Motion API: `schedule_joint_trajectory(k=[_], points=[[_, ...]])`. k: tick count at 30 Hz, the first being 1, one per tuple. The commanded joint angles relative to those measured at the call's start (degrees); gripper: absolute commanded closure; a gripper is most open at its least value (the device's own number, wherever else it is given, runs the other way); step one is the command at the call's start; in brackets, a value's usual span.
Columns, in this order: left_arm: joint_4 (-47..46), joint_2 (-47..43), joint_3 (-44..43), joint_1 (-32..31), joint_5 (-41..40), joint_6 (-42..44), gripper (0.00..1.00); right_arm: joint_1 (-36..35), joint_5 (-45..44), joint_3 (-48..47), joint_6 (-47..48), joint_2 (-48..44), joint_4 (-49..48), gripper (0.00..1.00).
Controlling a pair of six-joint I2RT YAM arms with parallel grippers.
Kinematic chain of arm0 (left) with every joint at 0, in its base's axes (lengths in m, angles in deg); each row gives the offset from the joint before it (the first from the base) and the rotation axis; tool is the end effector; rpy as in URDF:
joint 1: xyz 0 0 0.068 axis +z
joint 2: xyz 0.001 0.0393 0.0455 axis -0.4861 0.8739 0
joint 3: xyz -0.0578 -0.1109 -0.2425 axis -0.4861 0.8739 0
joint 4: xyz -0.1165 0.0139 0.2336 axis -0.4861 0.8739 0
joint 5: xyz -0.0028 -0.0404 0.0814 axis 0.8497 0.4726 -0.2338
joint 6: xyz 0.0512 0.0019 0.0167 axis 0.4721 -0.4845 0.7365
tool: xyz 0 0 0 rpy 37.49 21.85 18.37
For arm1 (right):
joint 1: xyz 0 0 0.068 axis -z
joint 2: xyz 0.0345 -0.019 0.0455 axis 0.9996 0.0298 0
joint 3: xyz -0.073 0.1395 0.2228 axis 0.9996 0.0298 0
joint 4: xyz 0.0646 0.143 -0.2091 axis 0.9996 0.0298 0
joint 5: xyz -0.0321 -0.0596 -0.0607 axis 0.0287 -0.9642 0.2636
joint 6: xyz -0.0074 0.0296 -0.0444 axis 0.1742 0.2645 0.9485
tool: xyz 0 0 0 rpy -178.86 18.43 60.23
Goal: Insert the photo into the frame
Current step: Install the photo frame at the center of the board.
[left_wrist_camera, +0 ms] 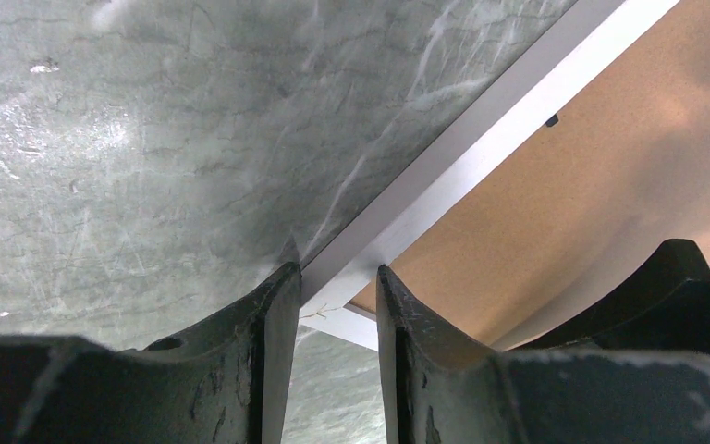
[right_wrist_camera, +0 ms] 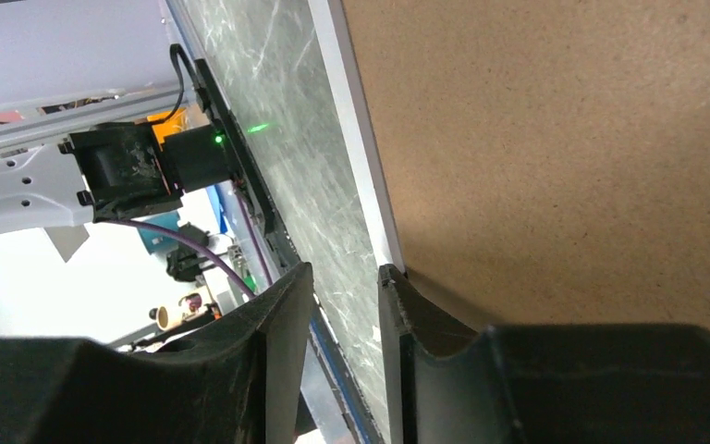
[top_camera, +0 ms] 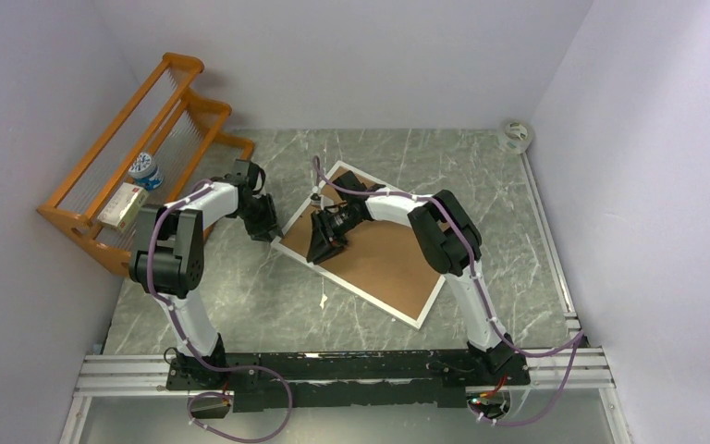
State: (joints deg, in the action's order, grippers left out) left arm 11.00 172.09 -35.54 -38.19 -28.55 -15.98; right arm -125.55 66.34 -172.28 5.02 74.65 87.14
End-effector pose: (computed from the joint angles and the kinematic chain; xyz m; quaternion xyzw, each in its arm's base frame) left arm 0.3493 -0.0637 0.1610 -0.1534 0.9689 -0.1527 0.1201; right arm 0.3517 0.3046 0.1124 0.1941 -0.8456 -0.4925 0.0683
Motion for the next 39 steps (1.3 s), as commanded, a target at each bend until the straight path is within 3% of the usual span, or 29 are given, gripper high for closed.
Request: schedule_joint_trajectory(k=[1,10,21,30,34,39], points=[[3.78,2.98,0.35,-0.74,-4.08,1.29,0.61,1.98,-14.76,0.86,4.79,4.14,3.38,0.6],[4.78,2.93,-0.13,-0.91,-4.74,1.37,0.61,3.37,-20.06,-0.1,4.89,6.73,5.84,0.51],[5.46,3.6,-0.37,-1.0,-5.12,1.21,0.6,4.28,-25.5,-0.76,6.58,6.85,6.84,0.5],[5.16,3.32,-0.54,-1.0,-4.49,0.67,0.58,4.32,-29.4,3.63,6.21,-0.98,0.18,0.5],[4.9,1.56,-0.7,-0.92,-4.71,-0.26,0.5,5.98,-31.44,5.04,4.54,-7.79,-4.42,0.5],[5.25,-2.29,-1.52,-0.34,-6.26,-0.69,0.29,11.78,-34.6,5.86,0.55,-14.62,-9.05,0.5]])
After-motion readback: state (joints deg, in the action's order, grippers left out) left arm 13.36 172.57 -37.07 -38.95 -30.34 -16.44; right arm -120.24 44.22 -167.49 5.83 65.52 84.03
